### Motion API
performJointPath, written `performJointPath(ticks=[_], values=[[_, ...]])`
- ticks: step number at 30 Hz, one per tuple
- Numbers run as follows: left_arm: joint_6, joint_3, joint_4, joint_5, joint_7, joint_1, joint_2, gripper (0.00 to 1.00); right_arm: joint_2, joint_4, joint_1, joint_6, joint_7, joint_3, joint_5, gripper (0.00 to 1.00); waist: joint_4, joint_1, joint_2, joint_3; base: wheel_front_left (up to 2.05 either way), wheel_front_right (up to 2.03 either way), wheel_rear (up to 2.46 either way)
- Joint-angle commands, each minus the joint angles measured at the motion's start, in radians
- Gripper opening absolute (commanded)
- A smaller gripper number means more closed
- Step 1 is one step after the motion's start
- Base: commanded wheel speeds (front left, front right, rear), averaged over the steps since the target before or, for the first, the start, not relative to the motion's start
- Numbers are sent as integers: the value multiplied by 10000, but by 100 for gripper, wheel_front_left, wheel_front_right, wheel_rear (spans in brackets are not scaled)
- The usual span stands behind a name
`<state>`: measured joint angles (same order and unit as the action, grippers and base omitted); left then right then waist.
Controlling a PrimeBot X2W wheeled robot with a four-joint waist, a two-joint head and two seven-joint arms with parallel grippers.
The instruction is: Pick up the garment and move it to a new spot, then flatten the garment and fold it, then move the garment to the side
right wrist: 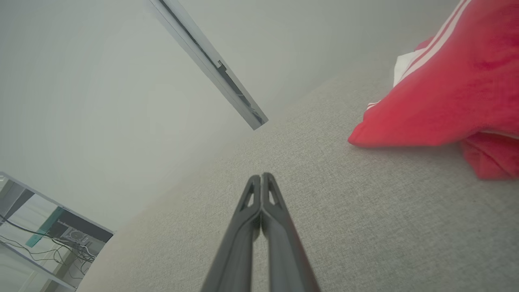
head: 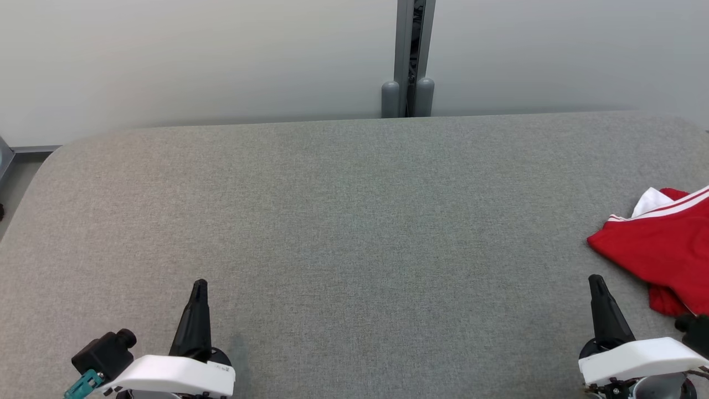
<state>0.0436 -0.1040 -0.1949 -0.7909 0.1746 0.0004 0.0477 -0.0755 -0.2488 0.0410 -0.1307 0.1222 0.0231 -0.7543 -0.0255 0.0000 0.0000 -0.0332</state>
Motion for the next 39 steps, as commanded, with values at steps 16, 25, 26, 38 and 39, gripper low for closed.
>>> performJointPath(ticks=[16, 25, 26, 38, 39], values=[[261, 77, -148, -2125, -413, -646, 92, 0, -240, 263, 75, 0, -616, -512, -2373, 0, 43, 0, 0, 53, 0, 0, 0], [364, 104, -246, -3128, -604, -803, 103, 0, -300, 315, 63, 0, -918, -751, -3465, 0, 67, 0, 0, 83, 0, 0, 0], [378, 106, -257, -3229, -626, -823, 104, 0, -305, 320, 62, 0, -950, -776, -3582, 0, 70, 0, 0, 87, 0, 0, 0], [491, 142, -387, -4423, -864, -1004, 113, 0, -366, 379, 49, -1, -1330, -1075, -4884, 0, 103, 0, 0, 127, 0, 0, 0], [493, 146, -400, -4501, -880, -1021, 113, 0, -370, 382, 49, 0, -1353, -1097, -4984, 0, 106, 0, 0, 131, 0, 0, 0]])
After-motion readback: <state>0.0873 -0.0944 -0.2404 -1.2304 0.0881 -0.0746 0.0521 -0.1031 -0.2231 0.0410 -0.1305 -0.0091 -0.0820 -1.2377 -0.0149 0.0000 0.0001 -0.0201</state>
